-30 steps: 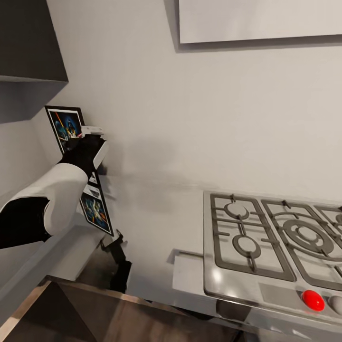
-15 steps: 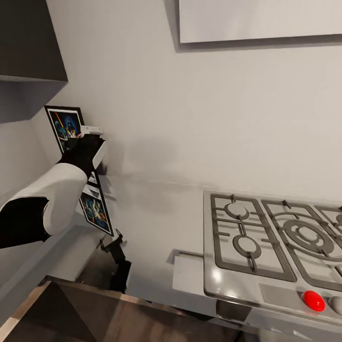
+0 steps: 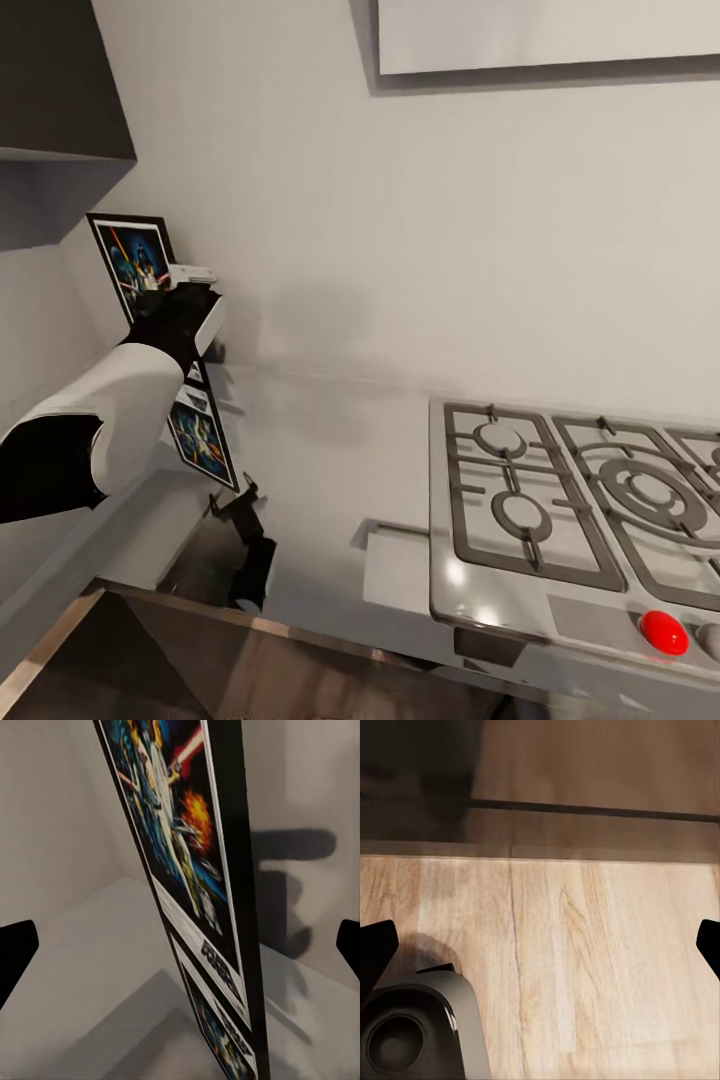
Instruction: Pick up the poster from the kitchen countertop and hang it on one of the wall nails in the kitchen.
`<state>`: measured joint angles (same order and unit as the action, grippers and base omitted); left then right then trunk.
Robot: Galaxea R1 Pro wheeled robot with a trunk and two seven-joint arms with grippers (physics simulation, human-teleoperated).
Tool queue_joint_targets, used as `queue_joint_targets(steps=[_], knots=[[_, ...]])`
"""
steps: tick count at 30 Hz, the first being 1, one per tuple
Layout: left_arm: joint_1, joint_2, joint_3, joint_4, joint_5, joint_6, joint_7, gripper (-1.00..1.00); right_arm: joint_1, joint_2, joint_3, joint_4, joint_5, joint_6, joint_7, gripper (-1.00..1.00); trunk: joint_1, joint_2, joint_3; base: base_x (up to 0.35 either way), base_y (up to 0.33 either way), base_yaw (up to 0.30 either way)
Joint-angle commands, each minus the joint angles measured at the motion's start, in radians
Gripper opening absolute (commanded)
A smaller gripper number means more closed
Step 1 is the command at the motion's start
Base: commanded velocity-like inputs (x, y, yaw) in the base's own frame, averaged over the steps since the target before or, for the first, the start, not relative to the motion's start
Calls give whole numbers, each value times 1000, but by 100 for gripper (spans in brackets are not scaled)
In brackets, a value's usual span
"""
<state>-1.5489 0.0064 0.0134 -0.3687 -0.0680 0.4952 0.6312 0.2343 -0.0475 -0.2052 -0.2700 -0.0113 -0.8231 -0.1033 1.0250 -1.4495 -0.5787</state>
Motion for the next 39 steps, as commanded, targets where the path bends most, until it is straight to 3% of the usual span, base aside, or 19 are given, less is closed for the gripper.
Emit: queue_joint_targets(steps=[1, 32, 39], knots=[[0, 0, 1, -1, -8, 8, -1, 100, 0, 0, 3, -2, -1, -1, -4, 100, 0, -1, -2, 0, 0, 0], [0, 2, -7, -2, -10, 9, -1, 100, 0, 0, 3, -2, 1, -2, -5, 100, 0, -1, -52, 9, 0, 0], [0, 3, -15, 0, -31, 15, -1, 100, 0, -1, 3, -3, 1, -2, -6, 100, 0, -1, -63, 0, 0, 0]])
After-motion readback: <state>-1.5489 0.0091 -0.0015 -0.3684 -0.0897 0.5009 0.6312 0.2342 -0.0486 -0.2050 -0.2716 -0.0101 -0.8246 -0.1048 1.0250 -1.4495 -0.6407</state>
